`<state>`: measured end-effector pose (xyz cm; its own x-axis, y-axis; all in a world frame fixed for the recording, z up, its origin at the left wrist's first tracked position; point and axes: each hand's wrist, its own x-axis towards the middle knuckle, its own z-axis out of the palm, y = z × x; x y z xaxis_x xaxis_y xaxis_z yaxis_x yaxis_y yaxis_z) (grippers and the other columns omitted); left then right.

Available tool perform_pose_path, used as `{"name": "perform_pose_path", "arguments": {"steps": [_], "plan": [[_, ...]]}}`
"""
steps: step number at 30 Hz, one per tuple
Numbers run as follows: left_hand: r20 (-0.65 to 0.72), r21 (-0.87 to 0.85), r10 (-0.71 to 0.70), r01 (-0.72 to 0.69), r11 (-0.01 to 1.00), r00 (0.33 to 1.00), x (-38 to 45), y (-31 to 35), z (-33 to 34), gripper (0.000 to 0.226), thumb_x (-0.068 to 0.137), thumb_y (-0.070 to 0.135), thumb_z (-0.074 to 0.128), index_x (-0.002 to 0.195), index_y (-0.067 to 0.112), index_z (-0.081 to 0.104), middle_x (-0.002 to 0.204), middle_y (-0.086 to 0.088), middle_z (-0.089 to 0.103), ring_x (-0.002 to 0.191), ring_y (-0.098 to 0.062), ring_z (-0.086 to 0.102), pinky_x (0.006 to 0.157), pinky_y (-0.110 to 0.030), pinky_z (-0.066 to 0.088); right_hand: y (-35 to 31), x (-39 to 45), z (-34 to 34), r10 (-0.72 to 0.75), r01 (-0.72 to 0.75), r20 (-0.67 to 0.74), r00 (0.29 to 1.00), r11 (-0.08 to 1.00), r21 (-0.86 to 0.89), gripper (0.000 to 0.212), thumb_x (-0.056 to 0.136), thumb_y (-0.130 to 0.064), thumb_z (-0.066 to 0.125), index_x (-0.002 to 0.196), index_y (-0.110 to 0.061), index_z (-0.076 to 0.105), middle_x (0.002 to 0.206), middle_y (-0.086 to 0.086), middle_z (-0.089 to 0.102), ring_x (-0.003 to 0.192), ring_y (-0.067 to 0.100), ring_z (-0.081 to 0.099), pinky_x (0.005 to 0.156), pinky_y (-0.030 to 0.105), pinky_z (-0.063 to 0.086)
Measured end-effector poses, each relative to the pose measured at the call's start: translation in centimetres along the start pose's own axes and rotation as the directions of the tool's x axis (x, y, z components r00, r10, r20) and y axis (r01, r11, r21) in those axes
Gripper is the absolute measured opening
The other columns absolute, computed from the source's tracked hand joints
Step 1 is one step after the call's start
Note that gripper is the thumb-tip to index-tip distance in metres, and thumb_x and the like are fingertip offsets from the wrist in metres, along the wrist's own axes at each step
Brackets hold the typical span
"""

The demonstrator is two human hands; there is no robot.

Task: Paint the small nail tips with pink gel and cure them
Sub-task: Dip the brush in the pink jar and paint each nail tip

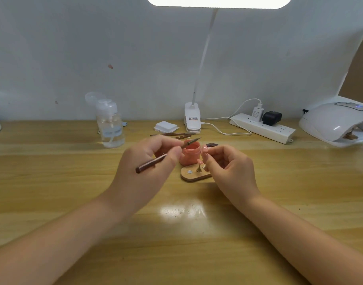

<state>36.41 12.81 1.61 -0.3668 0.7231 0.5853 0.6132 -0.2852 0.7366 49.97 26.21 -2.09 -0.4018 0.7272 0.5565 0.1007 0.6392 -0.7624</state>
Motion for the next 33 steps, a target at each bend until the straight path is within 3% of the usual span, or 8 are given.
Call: {"name": "perform_pose_path", "arguments": {"steps": [3,8,13,18,23,28,33], "plan": [[0.004,0.068,0.042,-0.042,0.997,0.999,-0.6,0.0,0.5,0.014,0.086,0.031,0.060,0.092,0.040,0.068,0.085,0.019,0.071,0.084,-0.005,0.064,0.072,-0.018,0.045,0.1,0.0,0.0,0.003,-0.003,0.001,1.000,1.000,-0.007,0.005,0.085,-0.014,0.071,0.090,-0.012,0.070,0.074,-0.001,0.070,0.069,0.015,0.067,0.068,0.040,0.056],[-0.009,0.102,0.123,-0.122,0.987,0.992,-1.1,-0.1,0.7,0.011,0.084,0.022,0.057,0.085,0.025,0.068,0.072,0.012,0.067,0.073,-0.004,0.059,0.065,-0.006,0.037,0.1,0.0,-0.1,-0.004,0.004,0.006,1.000,1.000,-0.019,0.005,0.085,-0.013,0.071,0.091,-0.014,0.069,0.075,-0.001,0.070,0.070,0.014,0.068,0.068,0.040,0.057],[-0.030,0.081,0.135,-0.132,0.988,0.990,-1.2,0.3,1.0,0.014,0.087,0.022,0.059,0.094,0.032,0.066,0.081,0.021,0.068,0.079,0.000,0.060,0.069,-0.006,0.037,0.1,0.0,0.0,-0.027,0.028,0.016,1.000,0.999,-0.031,0.005,0.086,-0.012,0.070,0.091,-0.012,0.070,0.075,0.000,0.070,0.070,0.014,0.067,0.068,0.040,0.057],[-0.002,0.131,0.221,-0.218,0.967,0.975,-1.8,-0.1,0.6,0.019,0.081,0.025,0.051,0.082,0.018,0.069,0.071,0.006,0.065,0.074,-0.011,0.059,0.070,-0.008,0.037,0.1,0.0,-0.1,-0.033,0.033,0.012,0.999,0.999,-0.019,0.006,0.086,-0.012,0.070,0.089,-0.016,0.069,0.074,-0.001,0.070,0.068,0.014,0.067,0.066,0.040,0.057],[-0.053,0.114,0.156,-0.149,0.982,0.986,-1.5,0.5,1.0,0.018,0.085,0.032,0.050,0.093,0.032,0.065,0.081,0.019,0.067,0.081,-0.005,0.060,0.071,-0.007,0.037,0.1,0.0,-0.1,-0.042,0.043,0.029,0.999,0.999,-0.017,0.004,0.086,-0.012,0.070,0.090,-0.012,0.070,0.075,0.000,0.070,0.069,0.015,0.067,0.067,0.040,0.057],[-0.005,0.144,0.175,-0.173,0.974,0.985,-2.0,-0.2,0.8,0.022,0.081,0.029,0.049,0.085,0.021,0.069,0.074,0.009,0.066,0.078,-0.011,0.060,0.071,-0.009,0.036,0.0,0.0,-0.1,-0.036,0.036,0.025,0.999,0.999,0.006,0.005,0.086,-0.012,0.070,0.089,-0.015,0.069,0.074,0.000,0.070,0.068,0.016,0.068,0.067,0.042,0.057],[-0.042,0.084,0.114,-0.110,0.990,0.993,-1.8,0.1,1.0,0.020,0.085,0.035,0.050,0.095,0.031,0.066,0.083,0.016,0.068,0.084,-0.011,0.061,0.070,-0.009,0.037,0.0,-0.1,-0.1,-0.042,0.042,0.037,0.998,0.999,0.009,0.005,0.087,-0.015,0.070,0.091,-0.011,0.070,0.073,0.000,0.070,0.067,0.014,0.068,0.065,0.041,0.057]]}}
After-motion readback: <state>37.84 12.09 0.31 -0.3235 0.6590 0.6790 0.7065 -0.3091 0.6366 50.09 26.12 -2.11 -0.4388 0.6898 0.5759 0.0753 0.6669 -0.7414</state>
